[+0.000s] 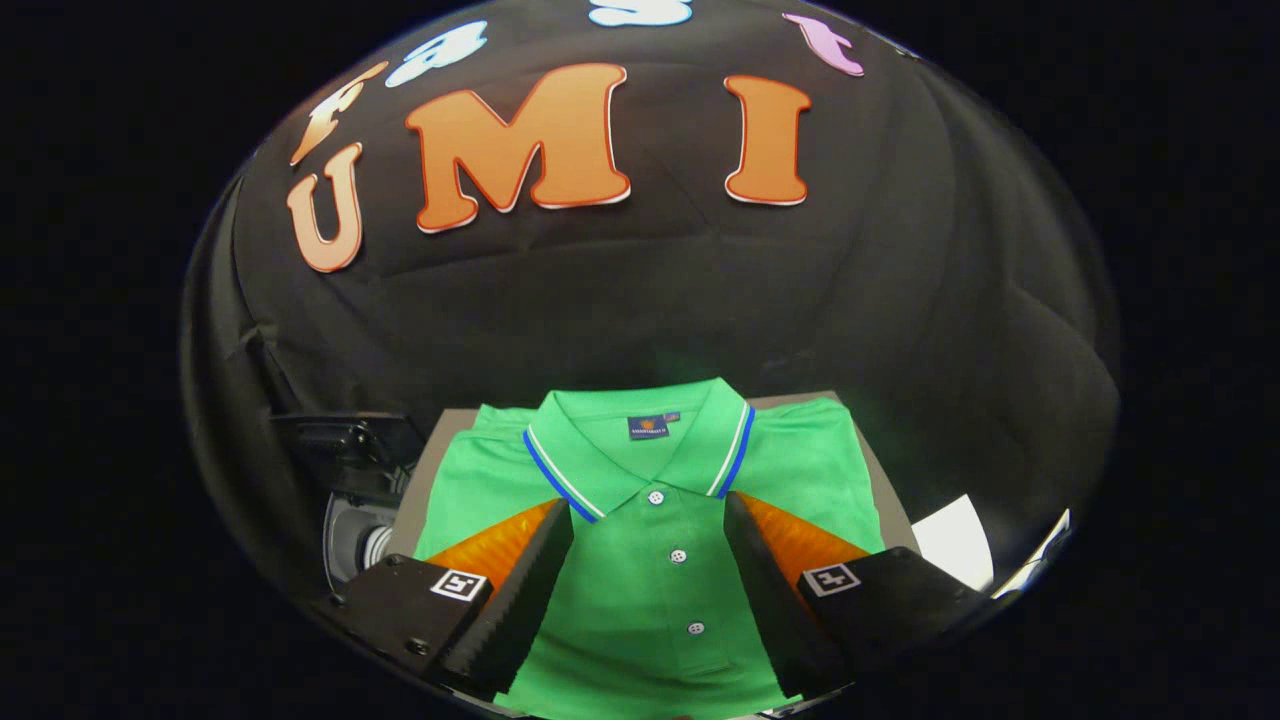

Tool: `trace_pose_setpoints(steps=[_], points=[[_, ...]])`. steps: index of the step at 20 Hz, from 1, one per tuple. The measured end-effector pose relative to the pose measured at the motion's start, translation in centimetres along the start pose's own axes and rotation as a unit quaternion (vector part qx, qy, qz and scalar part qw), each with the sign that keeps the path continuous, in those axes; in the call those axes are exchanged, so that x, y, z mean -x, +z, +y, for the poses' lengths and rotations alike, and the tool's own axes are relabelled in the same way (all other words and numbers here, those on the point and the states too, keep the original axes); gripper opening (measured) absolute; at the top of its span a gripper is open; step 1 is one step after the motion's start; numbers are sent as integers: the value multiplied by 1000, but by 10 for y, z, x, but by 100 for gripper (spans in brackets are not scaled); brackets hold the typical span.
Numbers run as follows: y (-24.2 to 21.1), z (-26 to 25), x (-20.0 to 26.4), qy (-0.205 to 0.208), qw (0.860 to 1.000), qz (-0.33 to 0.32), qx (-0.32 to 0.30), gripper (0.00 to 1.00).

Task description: Put the clothes into the washing machine and then close the washing machine lid.

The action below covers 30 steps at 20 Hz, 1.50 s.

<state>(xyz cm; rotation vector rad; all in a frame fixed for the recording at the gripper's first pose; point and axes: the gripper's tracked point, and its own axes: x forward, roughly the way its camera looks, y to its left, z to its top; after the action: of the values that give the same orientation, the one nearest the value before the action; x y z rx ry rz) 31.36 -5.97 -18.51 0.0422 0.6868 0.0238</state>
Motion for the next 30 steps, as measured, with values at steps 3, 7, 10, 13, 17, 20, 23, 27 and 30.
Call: trace_pose_setpoints(steps=[3, 7, 10, 13, 17, 20, 23, 27, 30], points=[[-13, -5, -12, -5, 999, 36, -5, 99], [-23, -10, -22, -4, 998, 64, -25, 99], [-25, -10, -25, -4, 996, 77, -31, 99], [-27, -9, -26, -12, 995, 100, -11, 100], [-27, -7, -27, -19, 989, 144, -11, 100], [-26, -7, -26, -16, 986, 163, -1, 100], [-27, -2, -27, -7, 985, 175, 8, 97], [-25, 1, -25, -4, 982, 185, 30, 72], [-20, -5, -21, -7, 981, 191, 33, 56]])
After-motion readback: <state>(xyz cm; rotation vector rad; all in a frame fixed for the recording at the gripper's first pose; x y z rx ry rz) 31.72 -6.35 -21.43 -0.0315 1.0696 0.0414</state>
